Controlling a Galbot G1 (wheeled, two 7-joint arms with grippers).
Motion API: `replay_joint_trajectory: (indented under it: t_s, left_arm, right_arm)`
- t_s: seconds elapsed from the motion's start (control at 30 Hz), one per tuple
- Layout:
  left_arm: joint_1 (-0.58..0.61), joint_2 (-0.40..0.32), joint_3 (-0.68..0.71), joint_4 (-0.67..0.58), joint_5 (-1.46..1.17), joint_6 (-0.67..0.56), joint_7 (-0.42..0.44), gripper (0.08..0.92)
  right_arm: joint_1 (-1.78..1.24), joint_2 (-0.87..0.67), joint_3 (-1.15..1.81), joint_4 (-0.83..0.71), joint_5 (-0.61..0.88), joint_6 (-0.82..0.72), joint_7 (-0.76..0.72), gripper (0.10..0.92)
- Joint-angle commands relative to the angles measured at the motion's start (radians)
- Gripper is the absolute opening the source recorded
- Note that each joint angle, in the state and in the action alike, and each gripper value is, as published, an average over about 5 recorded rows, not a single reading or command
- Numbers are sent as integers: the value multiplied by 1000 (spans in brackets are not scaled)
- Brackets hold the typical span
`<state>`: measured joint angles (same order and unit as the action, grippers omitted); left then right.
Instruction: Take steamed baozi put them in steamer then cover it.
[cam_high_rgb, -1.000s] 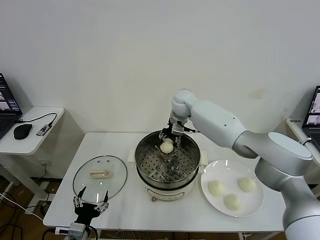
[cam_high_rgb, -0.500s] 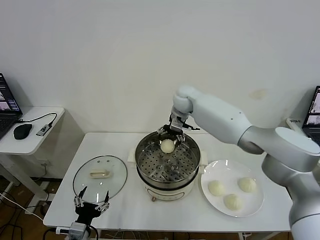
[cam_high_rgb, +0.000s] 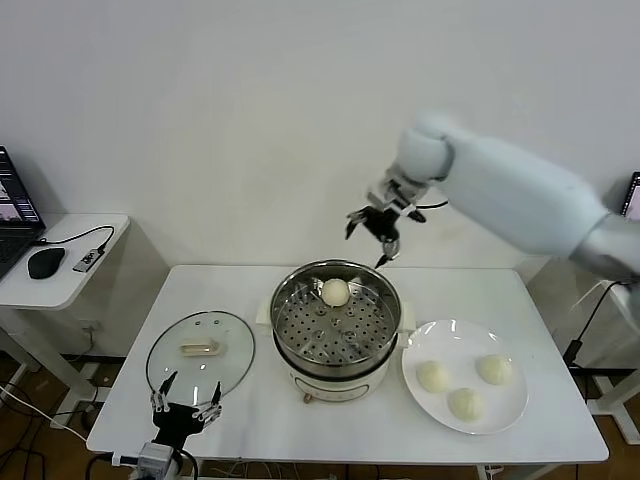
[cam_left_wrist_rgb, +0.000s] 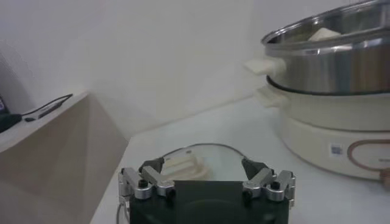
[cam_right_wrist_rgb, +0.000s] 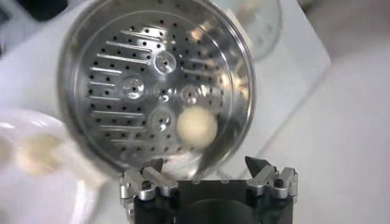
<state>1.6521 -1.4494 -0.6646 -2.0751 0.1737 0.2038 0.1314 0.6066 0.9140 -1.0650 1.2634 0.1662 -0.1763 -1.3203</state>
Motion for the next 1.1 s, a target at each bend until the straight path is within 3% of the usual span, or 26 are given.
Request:
replay_joint_trajectory:
  t_s: [0.03, 0.27, 0.63, 1.1]
  left_arm:
    - [7, 10, -4, -31, -4, 61, -4, 823]
    - [33, 12, -2, -65, -9, 92, 3, 823]
    - [48, 11, 0, -85, -57, 113, 3, 823]
    - [48, 6, 12, -77, -30, 112, 18, 823]
  right_arm:
    - [71, -277, -81, 211, 76, -462, -33, 823]
    - [-86, -385, -15, 322, -5, -506, -10, 823]
    - [-427, -409, 170, 369, -170, -519, 74, 823]
    - [-640, -350, 258, 354, -172, -549, 165, 823]
